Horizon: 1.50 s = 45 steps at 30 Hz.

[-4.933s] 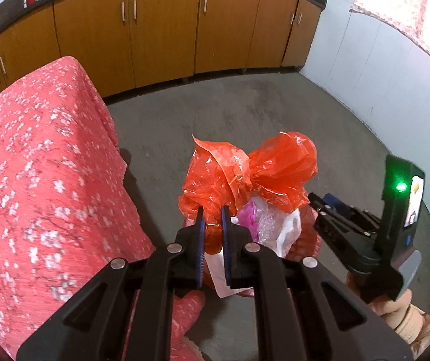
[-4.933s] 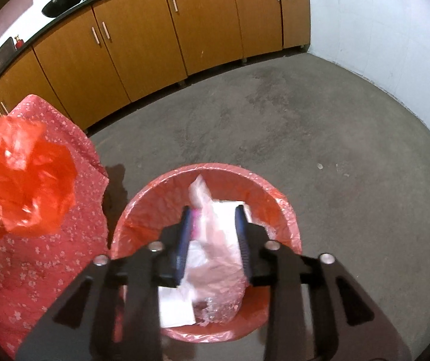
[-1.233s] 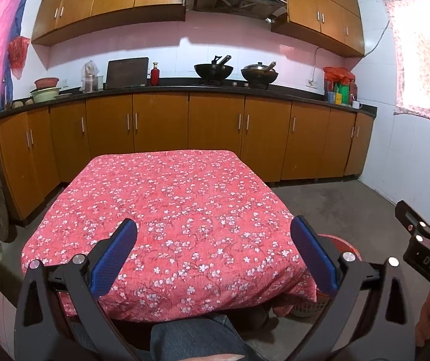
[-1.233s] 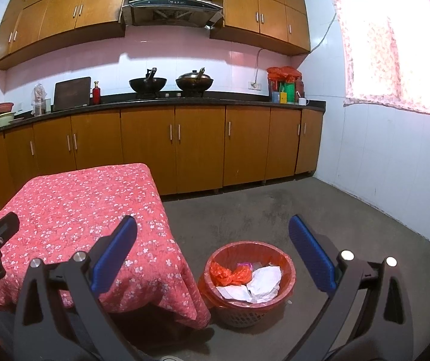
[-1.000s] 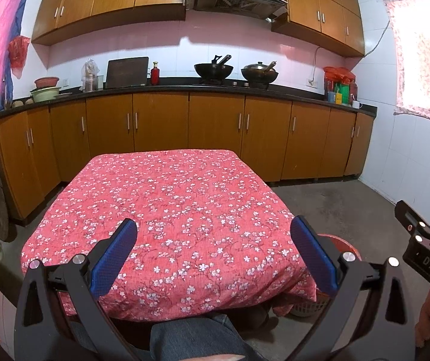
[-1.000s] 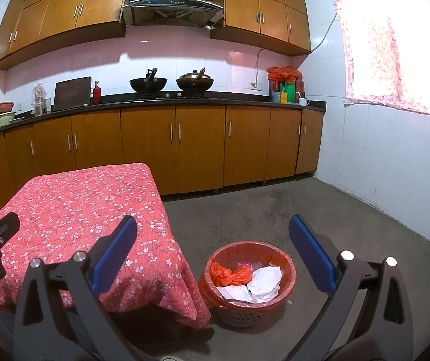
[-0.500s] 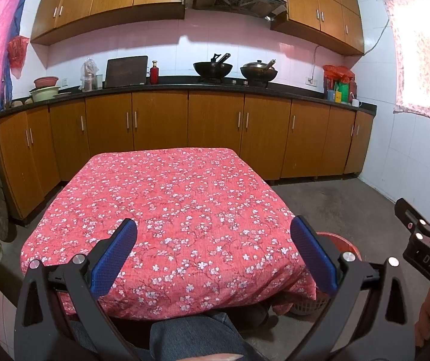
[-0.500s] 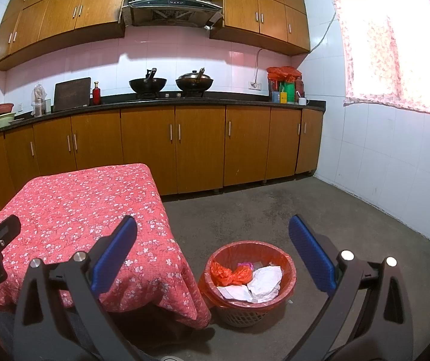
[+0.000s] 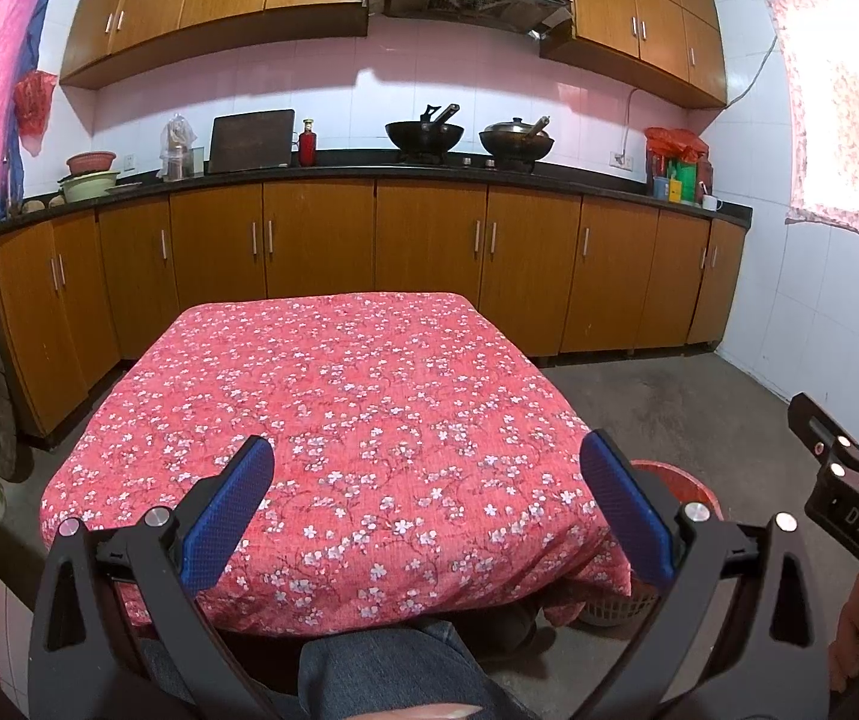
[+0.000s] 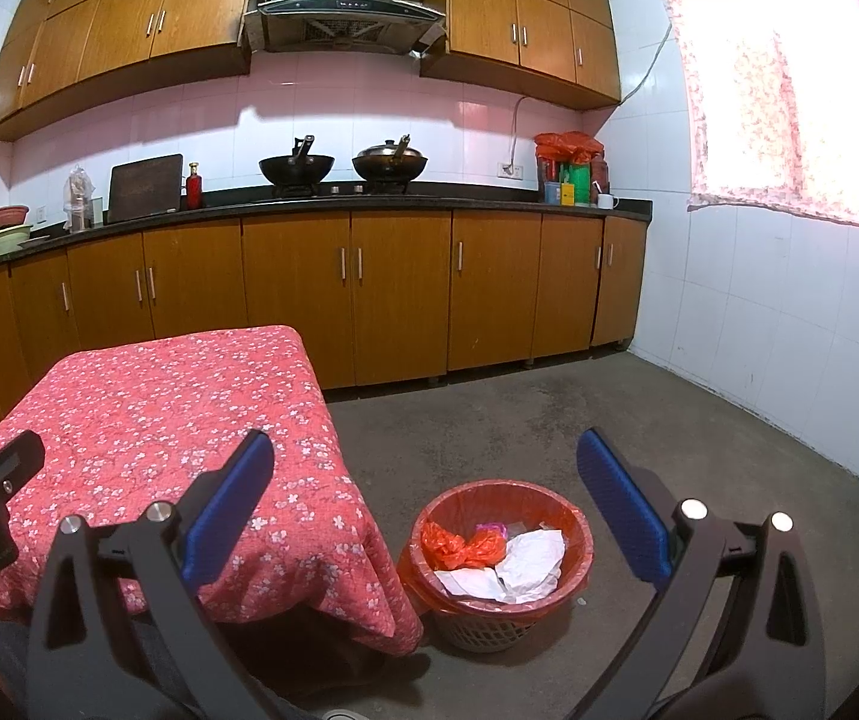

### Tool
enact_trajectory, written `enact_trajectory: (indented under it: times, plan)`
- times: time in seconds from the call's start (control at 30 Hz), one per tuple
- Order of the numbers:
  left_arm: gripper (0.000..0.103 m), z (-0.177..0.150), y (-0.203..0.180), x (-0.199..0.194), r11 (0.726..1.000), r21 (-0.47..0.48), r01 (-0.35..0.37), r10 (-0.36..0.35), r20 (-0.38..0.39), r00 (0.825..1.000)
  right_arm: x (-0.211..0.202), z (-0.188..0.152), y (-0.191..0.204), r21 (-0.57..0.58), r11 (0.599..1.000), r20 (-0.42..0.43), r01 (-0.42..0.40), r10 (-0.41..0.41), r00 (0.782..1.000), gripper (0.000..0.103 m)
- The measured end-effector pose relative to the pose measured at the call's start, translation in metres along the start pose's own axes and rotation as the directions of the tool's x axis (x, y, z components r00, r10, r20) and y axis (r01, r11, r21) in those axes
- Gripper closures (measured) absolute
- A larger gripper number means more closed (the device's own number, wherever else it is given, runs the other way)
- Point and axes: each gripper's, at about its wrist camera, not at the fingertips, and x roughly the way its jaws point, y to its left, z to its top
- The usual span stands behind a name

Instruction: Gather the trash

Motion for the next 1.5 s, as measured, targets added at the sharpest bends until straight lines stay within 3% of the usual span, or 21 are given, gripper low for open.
enact_trajectory:
  times: [1.5]
  plan:
    - [0.002,-0.0044,0.0054,0.0040,1.000,0.003,0.008,-0.008,-0.008,1.000,0.0000,-0.0003,-0.0013,0.003,1.000,0.000,-0.001,0.001,1.000,0.004]
